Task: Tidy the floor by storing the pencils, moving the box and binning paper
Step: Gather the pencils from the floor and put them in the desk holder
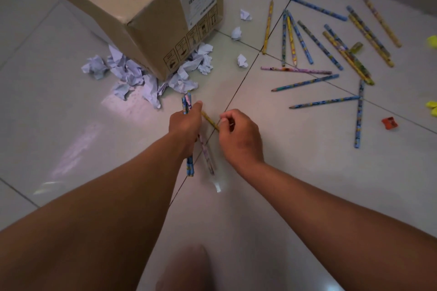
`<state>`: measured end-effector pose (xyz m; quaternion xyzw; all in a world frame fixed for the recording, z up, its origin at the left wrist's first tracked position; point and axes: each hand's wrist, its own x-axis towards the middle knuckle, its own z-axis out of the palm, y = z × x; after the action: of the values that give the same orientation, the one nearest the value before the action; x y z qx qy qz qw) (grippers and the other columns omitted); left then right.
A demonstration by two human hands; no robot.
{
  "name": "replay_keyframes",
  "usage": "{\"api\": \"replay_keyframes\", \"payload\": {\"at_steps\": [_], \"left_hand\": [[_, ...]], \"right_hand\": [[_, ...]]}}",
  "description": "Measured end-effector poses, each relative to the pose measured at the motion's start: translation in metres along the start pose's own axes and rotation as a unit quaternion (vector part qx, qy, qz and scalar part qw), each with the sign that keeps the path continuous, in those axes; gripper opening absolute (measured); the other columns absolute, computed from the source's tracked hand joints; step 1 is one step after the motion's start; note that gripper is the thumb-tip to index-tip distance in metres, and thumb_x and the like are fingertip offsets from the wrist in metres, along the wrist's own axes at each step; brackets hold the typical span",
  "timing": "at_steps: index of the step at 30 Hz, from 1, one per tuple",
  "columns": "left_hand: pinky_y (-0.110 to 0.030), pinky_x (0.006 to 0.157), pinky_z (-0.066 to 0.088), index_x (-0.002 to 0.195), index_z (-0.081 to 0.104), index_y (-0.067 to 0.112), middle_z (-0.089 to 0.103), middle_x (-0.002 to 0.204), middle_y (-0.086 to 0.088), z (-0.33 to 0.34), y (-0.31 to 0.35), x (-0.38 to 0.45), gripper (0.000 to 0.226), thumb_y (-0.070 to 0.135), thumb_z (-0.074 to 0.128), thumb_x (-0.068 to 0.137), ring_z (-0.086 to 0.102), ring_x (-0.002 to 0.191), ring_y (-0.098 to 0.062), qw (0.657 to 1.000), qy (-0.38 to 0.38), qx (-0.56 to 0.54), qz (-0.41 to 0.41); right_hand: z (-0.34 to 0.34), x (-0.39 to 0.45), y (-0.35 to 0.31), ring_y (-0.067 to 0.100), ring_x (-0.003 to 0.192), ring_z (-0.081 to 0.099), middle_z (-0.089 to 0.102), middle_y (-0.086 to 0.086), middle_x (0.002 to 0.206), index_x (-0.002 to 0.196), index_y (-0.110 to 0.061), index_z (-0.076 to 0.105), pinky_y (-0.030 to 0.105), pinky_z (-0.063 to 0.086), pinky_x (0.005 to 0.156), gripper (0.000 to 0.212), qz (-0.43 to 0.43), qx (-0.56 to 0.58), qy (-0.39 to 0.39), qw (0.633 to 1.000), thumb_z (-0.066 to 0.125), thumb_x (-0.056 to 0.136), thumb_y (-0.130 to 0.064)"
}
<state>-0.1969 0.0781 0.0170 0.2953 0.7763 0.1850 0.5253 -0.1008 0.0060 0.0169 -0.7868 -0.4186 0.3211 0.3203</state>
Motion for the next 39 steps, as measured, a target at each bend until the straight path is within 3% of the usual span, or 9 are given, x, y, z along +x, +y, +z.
{"api": "replay_keyframes", "payload": {"at_steps": [3, 6, 12, 19, 22, 25, 31, 35, 39], "left_hand": [[-0.031, 0.072, 0.043, 0.114, 0.064, 0.003, 0.066, 0.101, -0.015, -0.005, -0.004, 0.008, 0.06, 0.057, 0.058, 0.09, 0.056, 0.079, -0.028, 1.0, 0.029, 0.007, -0.007], [-0.032, 0.076, 0.043, 0.116, 0.061, 0.003, 0.061, 0.1, -0.012, -0.005, -0.004, 0.011, 0.062, 0.06, 0.054, 0.092, 0.054, 0.085, -0.028, 0.999, 0.028, -0.001, -0.015], [-0.028, 0.057, 0.042, 0.1, 0.06, 0.005, 0.054, 0.071, -0.01, 0.009, 0.005, 0.007, 0.055, 0.059, 0.053, 0.093, 0.051, 0.056, -0.023, 0.999, 0.019, -0.026, -0.005], [-0.026, 0.06, 0.042, 0.088, 0.063, 0.011, 0.053, 0.072, -0.002, 0.048, 0.044, -0.016, 0.085, 0.079, 0.081, 0.039, 0.045, 0.057, -0.018, 0.998, -0.046, -0.031, 0.012], [-0.022, 0.047, 0.036, 0.096, 0.071, 0.012, 0.051, 0.06, 0.0, 0.08, 0.073, -0.031, 0.075, 0.068, 0.086, 0.049, 0.04, 0.045, -0.016, 0.992, -0.112, -0.05, 0.012], [-0.024, 0.056, 0.04, 0.114, 0.066, 0.007, 0.062, 0.075, -0.004, 0.118, 0.099, -0.046, 0.059, 0.048, 0.08, 0.074, 0.044, 0.053, -0.016, 0.988, -0.129, -0.081, 0.015], [-0.023, 0.047, 0.031, 0.095, 0.054, 0.014, 0.041, 0.067, 0.0, 0.167, 0.121, -0.084, 0.019, 0.033, 0.053, 0.093, 0.035, 0.052, -0.014, 0.981, -0.177, -0.08, -0.025], [-0.025, 0.045, 0.031, 0.09, 0.049, 0.013, 0.042, 0.064, 0.0, 0.181, 0.12, -0.103, 0.023, 0.035, 0.052, 0.095, 0.038, 0.052, -0.014, 0.968, -0.222, -0.089, -0.078], [-0.024, 0.046, 0.041, 0.083, 0.055, 0.007, 0.053, 0.054, -0.004, 0.197, 0.117, -0.124, 0.035, 0.041, 0.061, 0.092, 0.047, 0.043, -0.017, 0.959, -0.248, -0.113, -0.079]], "right_hand": [[-0.011, -0.002, 0.022, 0.021, 0.093, 0.063, 0.064, -0.005, 0.098, 0.098, -0.025, 0.065, 0.036, 0.051, 0.076, 0.016, -0.045, -0.134, -0.017, 0.99, 0.065, 0.084, -0.033], [-0.013, -0.006, 0.038, 0.026, 0.097, 0.06, 0.06, 0.001, 0.102, 0.099, -0.023, 0.065, 0.037, 0.047, 0.08, 0.024, -0.069, -0.22, -0.06, 0.971, 0.068, 0.082, -0.041], [-0.012, -0.006, 0.035, 0.03, 0.096, 0.059, 0.062, 0.004, 0.101, 0.095, -0.019, 0.061, 0.04, 0.041, 0.081, 0.015, -0.05, -0.245, -0.012, 0.968, 0.053, 0.095, -0.031], [-0.033, 0.018, 0.009, 0.013, 0.079, 0.064, 0.07, -0.005, 0.084, 0.087, -0.021, 0.068, 0.029, 0.051, 0.074, 0.009, 0.066, 0.073, 0.098, 0.99, 0.062, 0.092, -0.025], [-0.052, 0.024, 0.004, 0.009, 0.076, 0.063, 0.07, -0.007, 0.081, 0.086, -0.021, 0.069, 0.025, 0.049, 0.07, 0.01, 0.032, 0.11, 0.123, 0.986, 0.061, 0.092, -0.022], [-0.074, 0.028, 0.008, 0.005, 0.071, 0.061, 0.069, -0.007, 0.076, 0.083, -0.018, 0.07, 0.028, 0.05, 0.068, 0.012, 0.023, 0.131, 0.161, 0.978, 0.062, 0.092, -0.02], [-0.121, 0.041, 0.012, 0.009, 0.07, 0.061, 0.066, -0.013, 0.065, 0.073, -0.021, 0.073, 0.039, 0.053, 0.072, 0.023, 0.22, 0.321, 0.272, 0.88, 0.059, 0.09, -0.029], [-0.14, 0.043, 0.01, 0.012, 0.075, 0.07, 0.073, -0.003, 0.08, 0.072, -0.017, 0.073, 0.03, 0.058, 0.066, 0.024, 0.294, 0.42, 0.291, 0.808, 0.058, 0.089, -0.023], [-0.163, 0.045, 0.008, 0.019, 0.08, 0.073, 0.076, 0.0, 0.079, 0.072, -0.016, 0.077, 0.036, 0.06, 0.073, 0.023, 0.31, 0.434, 0.31, 0.787, 0.058, 0.085, -0.019]]}}
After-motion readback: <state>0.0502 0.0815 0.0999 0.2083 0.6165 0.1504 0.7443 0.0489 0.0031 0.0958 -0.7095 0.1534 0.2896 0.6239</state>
